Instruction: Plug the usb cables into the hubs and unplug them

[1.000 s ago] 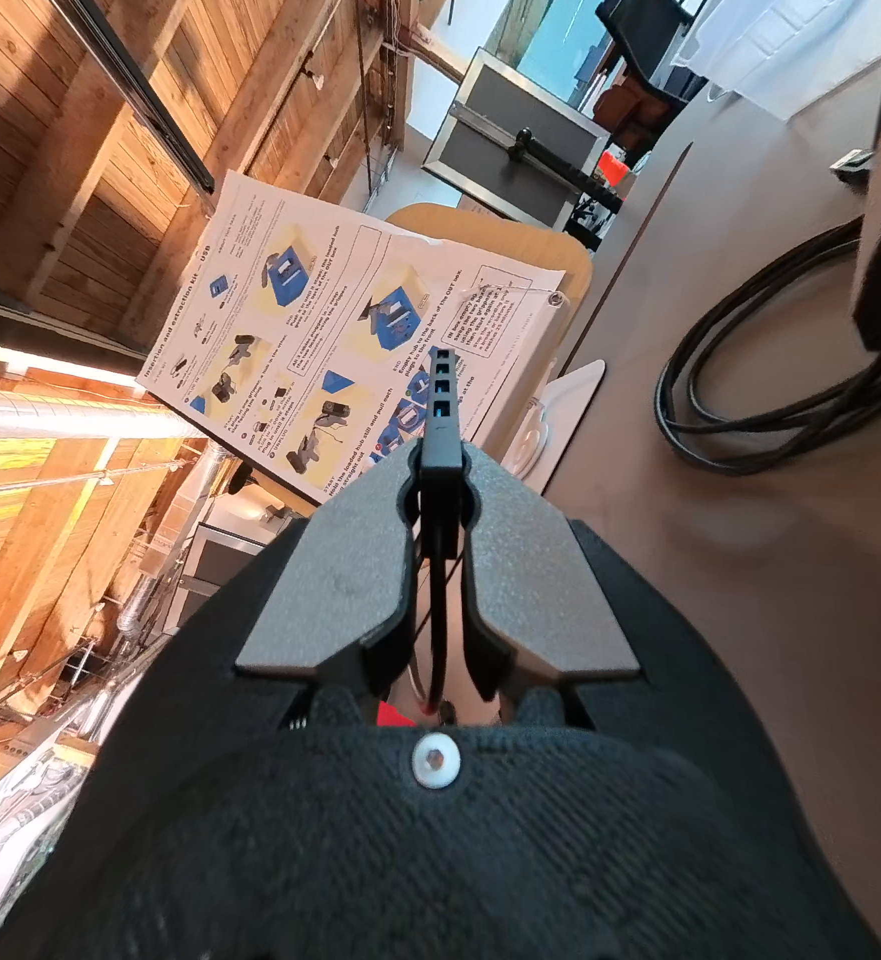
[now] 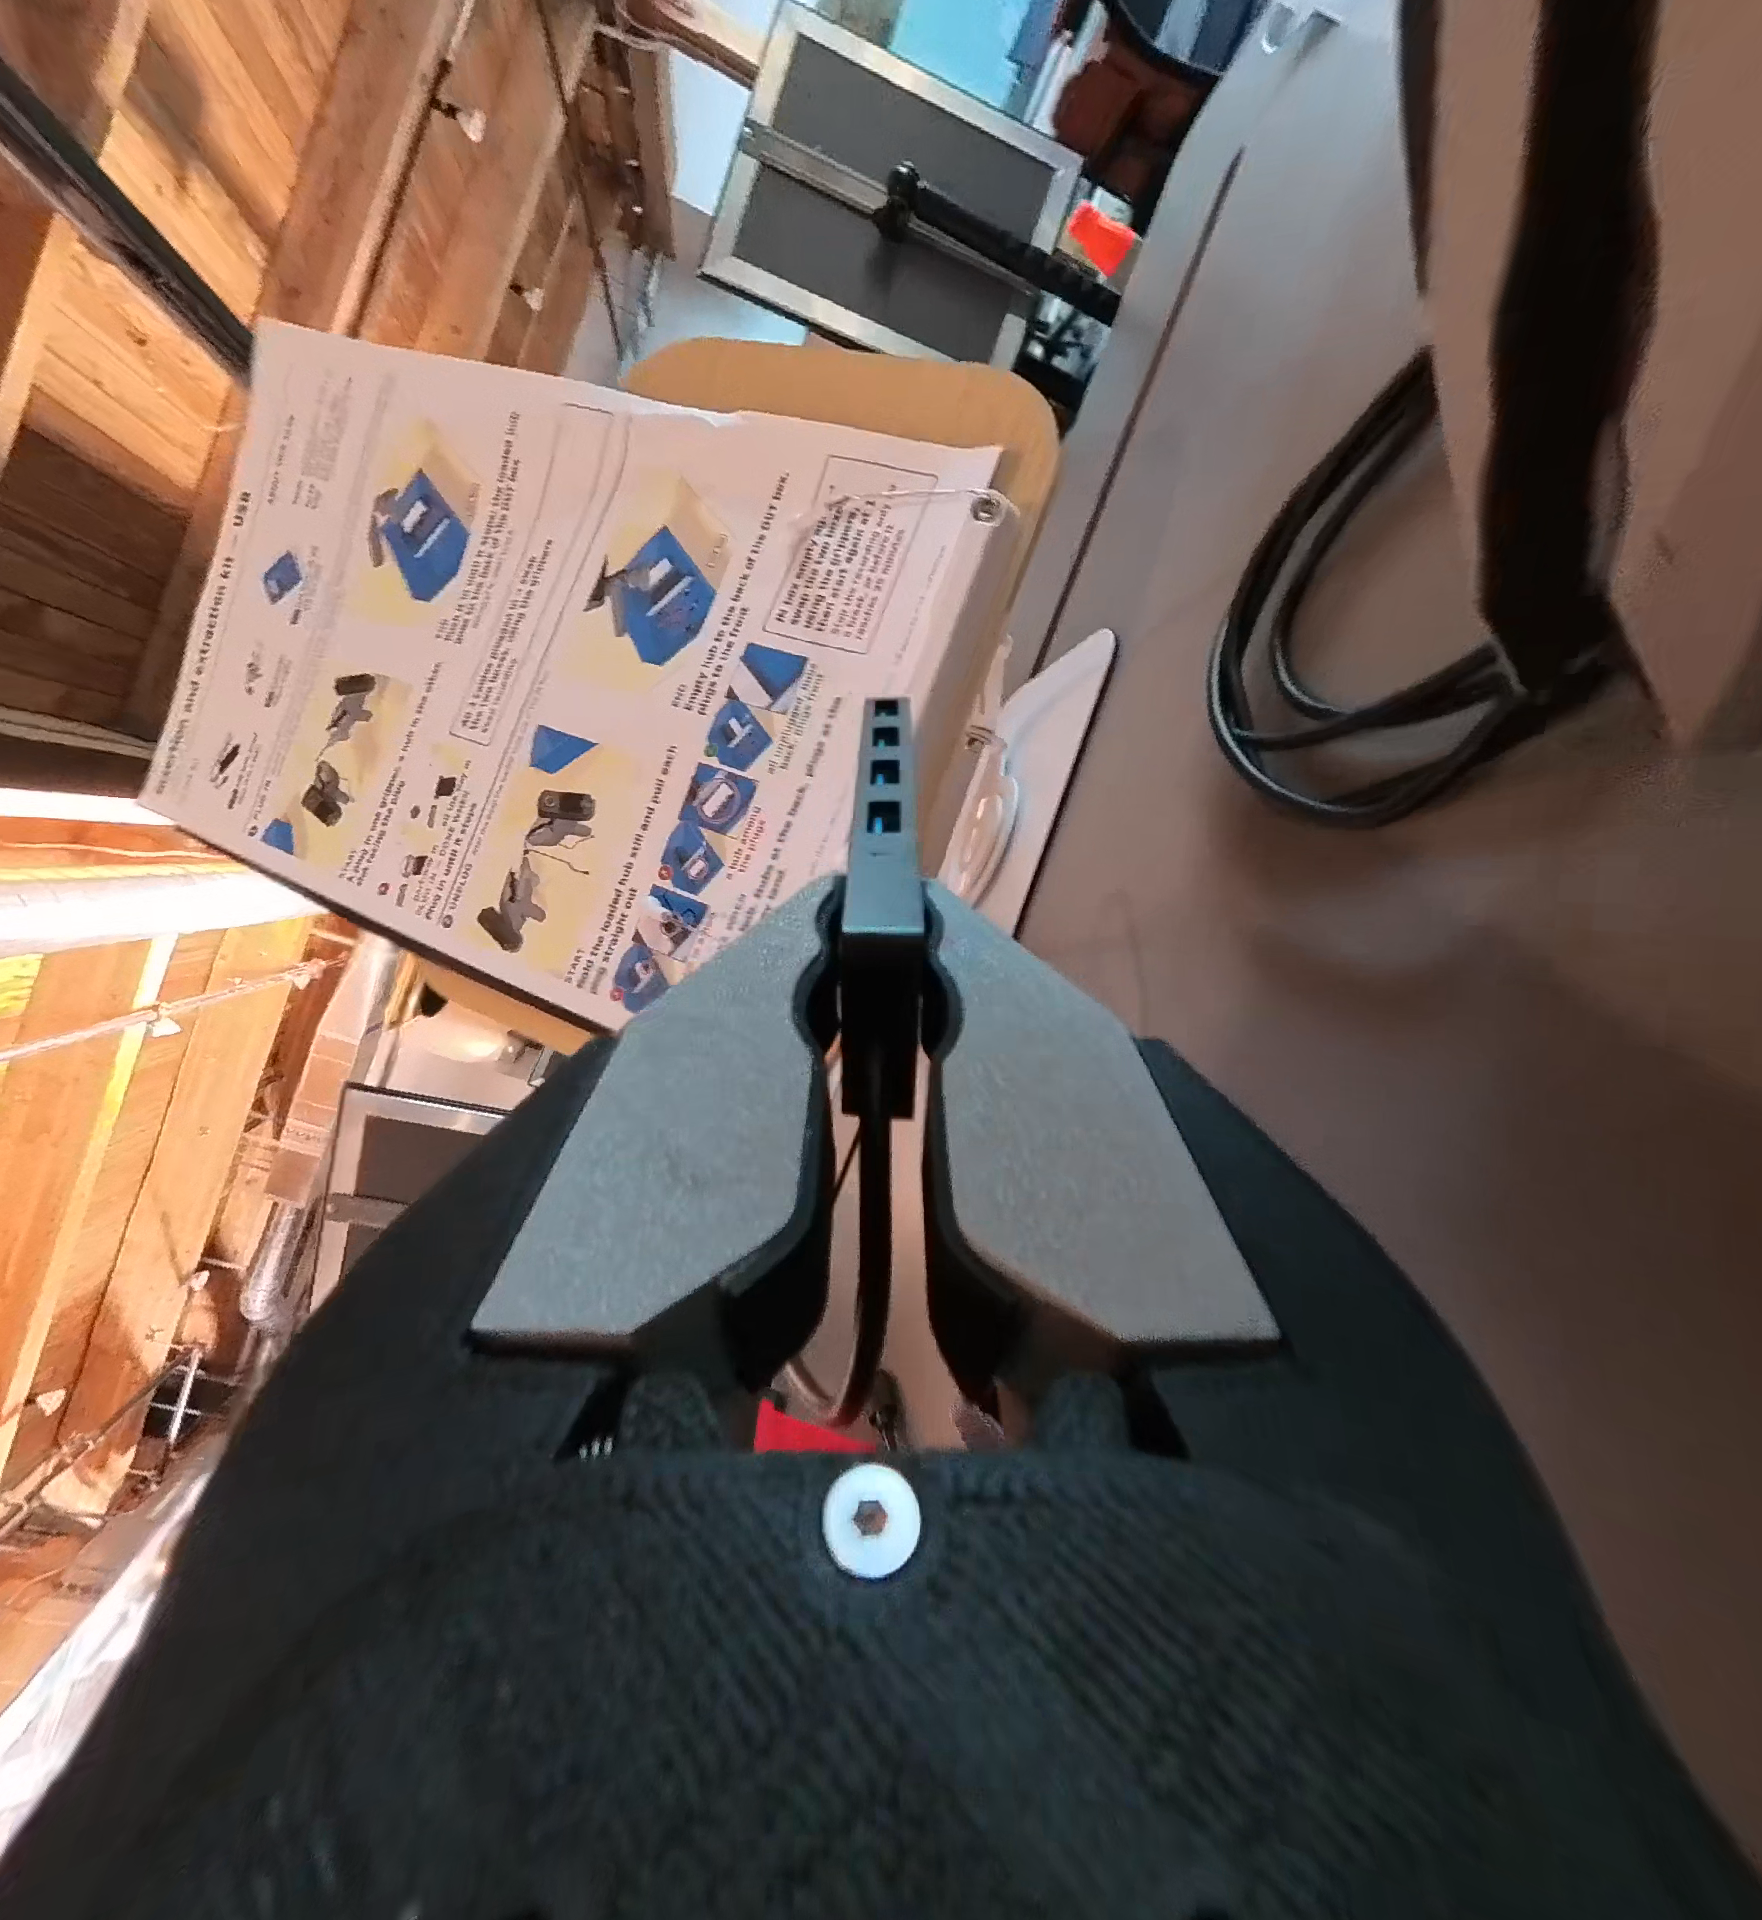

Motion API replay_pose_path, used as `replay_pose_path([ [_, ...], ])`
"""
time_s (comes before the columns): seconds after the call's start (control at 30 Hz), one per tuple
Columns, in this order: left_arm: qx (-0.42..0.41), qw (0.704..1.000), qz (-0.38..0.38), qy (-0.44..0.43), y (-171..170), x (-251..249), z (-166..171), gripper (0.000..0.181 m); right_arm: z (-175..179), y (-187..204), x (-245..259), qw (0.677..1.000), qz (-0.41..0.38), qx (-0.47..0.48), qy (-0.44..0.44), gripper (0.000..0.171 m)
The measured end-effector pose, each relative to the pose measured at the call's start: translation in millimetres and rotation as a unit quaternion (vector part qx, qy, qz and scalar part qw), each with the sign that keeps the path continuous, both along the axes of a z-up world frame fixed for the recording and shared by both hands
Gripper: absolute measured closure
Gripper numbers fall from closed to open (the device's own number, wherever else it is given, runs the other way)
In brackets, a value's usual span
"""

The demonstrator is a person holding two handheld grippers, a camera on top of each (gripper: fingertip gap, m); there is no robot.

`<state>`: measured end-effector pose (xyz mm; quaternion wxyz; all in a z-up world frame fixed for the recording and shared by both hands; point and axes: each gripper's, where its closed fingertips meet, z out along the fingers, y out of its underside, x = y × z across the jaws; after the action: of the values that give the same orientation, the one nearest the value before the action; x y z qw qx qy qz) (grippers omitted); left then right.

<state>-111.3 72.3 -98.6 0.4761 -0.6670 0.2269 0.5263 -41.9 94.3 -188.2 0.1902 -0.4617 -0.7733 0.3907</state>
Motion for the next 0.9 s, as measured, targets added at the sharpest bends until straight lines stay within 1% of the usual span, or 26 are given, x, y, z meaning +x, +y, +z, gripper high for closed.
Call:
replay_pose_path([
  [0.17,-0.028,1.000,-0.004,0.002,0,-1,-12,0.172,20,-7,12,0.996,0.055,-0.074,0.023,0.139],
  [0.2,-0.029,1.000,-0.006,0.000,0,0,-12,0.172,25,-7,11,0.995,0.057,-0.077,0.035,0.136],
  [0.33,-0.044,0.999,-0.029,0.000,3,12,-16,0.172,42,-3,5,0.993,0.046,-0.030,0.101,0.126],
  [0.43,-0.049,0.997,-0.063,-0.002,7,27,-18,0.172,38,5,1,0.993,0.019,0.019,0.112,0.119],
  [0.47,-0.050,0.996,-0.077,-0.003,8,33,-18,0.172,36,7,0,0.994,0.012,0.024,0.107,0.112],
  [0.57,-0.052,0.992,-0.113,-0.024,10,47,-20,0.172,42,15,-2,0.993,-0.006,0.014,0.120,0.103],
  [0.7,-0.047,0.987,-0.145,-0.041,11,61,-19,0.173,52,11,1,0.990,0.008,-0.011,0.138,0.101],
  [0.8,-0.046,0.981,-0.176,-0.060,14,77,-20,0.173,44,6,1,0.991,0.021,0.014,0.134,0.103],
  [0.9,-0.055,0.983,-0.171,-0.045,16,78,-24,0.172,38,12,-3,0.988,0.002,0.064,0.140,0.109],
])
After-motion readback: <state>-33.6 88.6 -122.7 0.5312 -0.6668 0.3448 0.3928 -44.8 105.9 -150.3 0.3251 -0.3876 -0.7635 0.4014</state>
